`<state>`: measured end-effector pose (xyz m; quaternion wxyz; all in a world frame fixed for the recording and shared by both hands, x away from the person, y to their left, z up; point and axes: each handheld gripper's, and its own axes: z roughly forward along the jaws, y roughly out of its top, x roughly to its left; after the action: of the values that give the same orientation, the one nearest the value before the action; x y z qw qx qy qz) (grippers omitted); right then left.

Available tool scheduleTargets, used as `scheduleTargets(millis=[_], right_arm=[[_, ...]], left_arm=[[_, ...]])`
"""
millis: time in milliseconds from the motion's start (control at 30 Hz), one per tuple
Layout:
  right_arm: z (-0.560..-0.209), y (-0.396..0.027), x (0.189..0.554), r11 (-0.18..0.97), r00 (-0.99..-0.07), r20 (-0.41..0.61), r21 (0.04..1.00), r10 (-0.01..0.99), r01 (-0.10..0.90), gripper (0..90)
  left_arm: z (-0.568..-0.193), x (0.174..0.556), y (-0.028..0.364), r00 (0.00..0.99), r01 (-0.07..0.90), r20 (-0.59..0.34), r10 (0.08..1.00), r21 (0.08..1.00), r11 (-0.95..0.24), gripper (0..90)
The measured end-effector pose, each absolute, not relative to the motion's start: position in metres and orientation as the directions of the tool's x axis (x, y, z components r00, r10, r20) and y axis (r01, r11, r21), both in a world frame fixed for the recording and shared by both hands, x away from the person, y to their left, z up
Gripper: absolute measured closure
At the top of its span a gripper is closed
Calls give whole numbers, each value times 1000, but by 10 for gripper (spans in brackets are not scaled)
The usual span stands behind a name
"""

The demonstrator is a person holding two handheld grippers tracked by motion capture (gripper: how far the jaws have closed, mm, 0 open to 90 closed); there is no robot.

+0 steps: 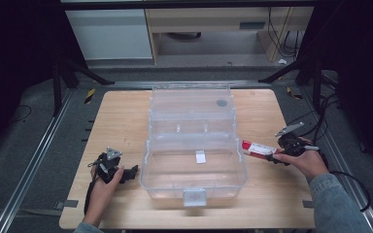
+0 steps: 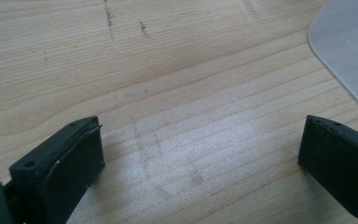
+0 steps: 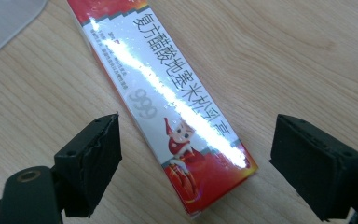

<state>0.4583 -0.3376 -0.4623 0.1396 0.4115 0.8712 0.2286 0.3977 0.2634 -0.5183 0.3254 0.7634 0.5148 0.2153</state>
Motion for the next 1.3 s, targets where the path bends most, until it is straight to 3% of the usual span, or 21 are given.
scheduleTargets(millis=[567, 967, 1300], right_arm=[[-465, -333, 458, 608, -670, -45, 469, 741, 640, 335], [-461, -320, 432, 675, -721, -59, 409, 690, 613, 481], [-459, -304, 426, 688, -724, -48, 361, 688, 630, 463]], left_arm=[[-518, 398, 263, 379, 645, -5, 925, 718, -260, 0], [-518, 398, 263, 378, 646, -6, 926, 718, -259, 0], [-518, 397, 263, 376, 646, -6, 926, 718, -258, 0]])
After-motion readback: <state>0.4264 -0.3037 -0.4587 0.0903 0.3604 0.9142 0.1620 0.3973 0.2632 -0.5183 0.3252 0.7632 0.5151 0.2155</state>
